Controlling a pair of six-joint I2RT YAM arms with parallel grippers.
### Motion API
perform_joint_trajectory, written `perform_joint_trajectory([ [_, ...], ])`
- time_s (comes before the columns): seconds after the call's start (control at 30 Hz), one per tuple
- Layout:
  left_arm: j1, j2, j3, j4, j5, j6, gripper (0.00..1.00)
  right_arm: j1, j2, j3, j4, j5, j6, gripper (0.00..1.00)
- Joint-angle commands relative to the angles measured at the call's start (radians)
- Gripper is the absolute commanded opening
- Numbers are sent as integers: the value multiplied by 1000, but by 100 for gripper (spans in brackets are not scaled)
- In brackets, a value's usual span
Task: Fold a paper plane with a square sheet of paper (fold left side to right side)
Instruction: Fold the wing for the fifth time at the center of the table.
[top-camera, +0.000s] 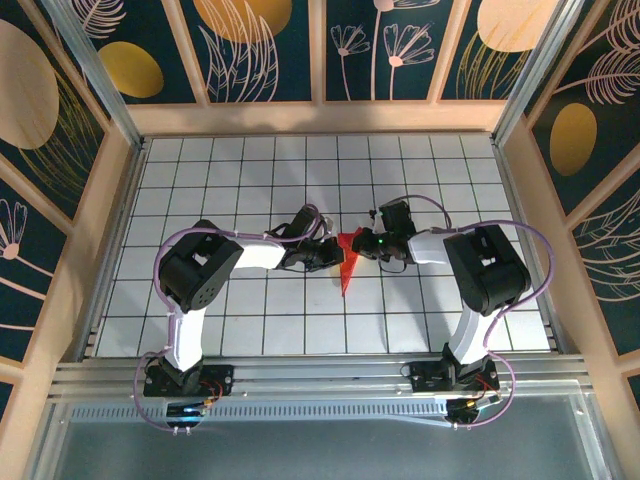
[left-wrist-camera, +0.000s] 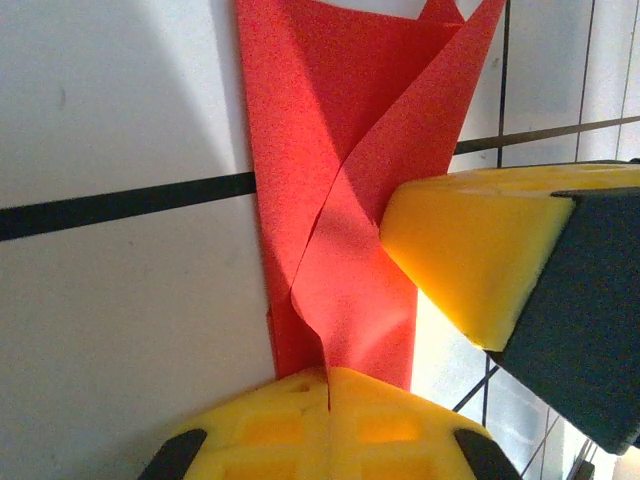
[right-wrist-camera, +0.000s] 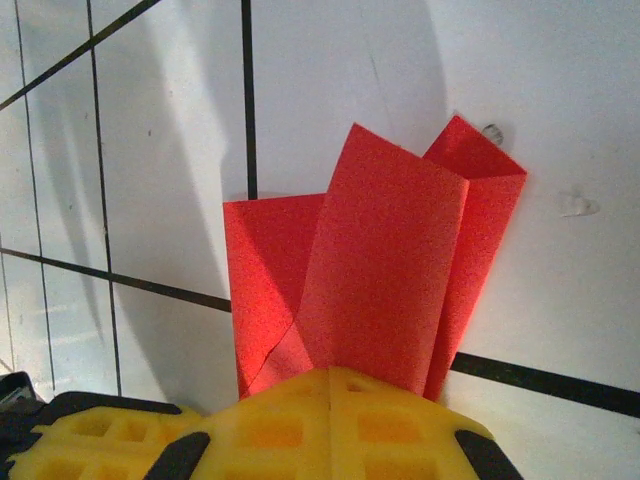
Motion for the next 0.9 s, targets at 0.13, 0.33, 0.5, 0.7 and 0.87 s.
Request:
perform_joint_trajectory([
  [0.13, 11, -33, -23, -39, -103, -6, 17, -2, 30, -74, -76, 22, -8, 0],
  [0.33, 14, -116, -13, -90, -139, 15, 32, -1, 26, -74, -83, 29, -18, 0],
  [0.5, 19, -209, -24, -132, -179, 31, 41, 0, 18, -79, -78, 27, -21, 0],
  [0.7, 20, -310, -50, -132, -147, 43, 33, 0, 6, -83, -75, 30, -22, 0],
  [0.87, 6, -275, -64, -68, 1, 16, 8, 2, 8, -79, -74, 27, -22, 0],
])
